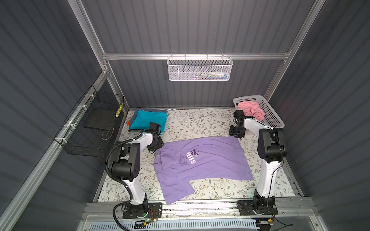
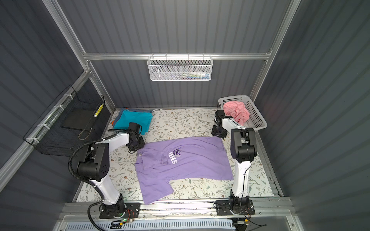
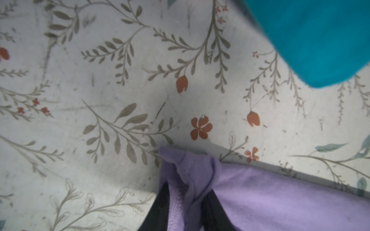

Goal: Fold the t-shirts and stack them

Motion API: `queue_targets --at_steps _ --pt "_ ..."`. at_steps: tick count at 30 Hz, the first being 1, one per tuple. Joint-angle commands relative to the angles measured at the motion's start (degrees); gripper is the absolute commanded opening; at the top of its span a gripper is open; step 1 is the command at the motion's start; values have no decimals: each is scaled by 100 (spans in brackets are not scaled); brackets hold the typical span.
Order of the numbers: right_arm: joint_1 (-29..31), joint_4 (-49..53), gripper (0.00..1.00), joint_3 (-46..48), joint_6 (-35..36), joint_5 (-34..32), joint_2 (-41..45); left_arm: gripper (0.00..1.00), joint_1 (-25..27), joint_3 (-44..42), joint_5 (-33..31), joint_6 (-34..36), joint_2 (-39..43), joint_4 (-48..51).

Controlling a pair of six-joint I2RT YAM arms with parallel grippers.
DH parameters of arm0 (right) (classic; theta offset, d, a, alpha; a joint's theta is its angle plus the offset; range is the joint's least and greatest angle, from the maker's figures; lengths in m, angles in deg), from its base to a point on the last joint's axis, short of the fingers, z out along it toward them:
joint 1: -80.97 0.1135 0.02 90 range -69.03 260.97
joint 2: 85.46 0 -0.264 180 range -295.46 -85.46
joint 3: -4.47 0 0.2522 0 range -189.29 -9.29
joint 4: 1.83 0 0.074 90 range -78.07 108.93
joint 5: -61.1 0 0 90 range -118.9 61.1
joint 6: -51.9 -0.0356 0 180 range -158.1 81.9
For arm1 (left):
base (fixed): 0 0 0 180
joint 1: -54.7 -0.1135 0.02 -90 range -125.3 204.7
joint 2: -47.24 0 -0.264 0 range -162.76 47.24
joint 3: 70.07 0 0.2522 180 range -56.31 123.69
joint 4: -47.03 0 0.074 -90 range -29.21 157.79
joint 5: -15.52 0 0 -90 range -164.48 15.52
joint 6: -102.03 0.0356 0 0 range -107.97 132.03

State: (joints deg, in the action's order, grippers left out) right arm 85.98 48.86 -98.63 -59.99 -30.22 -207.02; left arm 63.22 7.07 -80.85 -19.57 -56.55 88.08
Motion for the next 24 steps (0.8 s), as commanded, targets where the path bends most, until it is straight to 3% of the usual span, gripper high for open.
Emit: queue_targets --at_steps 1,3,4,17,22,24 --pt "17 105 18 -116 -59 53 -63 30 -113 -196 -126 118 -386 558" --pt "17 133 2 -151 -57 27 -43 30 -122 -205 -121 117 -408 545" --pt "17 155 0 -190 -46 -15 -35 29 -122 -205 -110 118 -417 541" --pt "-178 1004 0 -1969 230 -679 -597 26 -175 -423 -234 175 -422 480" --pt "-126 971 24 -2166 240 -489 -670 26 -175 -281 -233 180 -453 539" --pt "-94 966 32 -2167 199 -452 -615 33 -177 -114 -230 180 -421 613"
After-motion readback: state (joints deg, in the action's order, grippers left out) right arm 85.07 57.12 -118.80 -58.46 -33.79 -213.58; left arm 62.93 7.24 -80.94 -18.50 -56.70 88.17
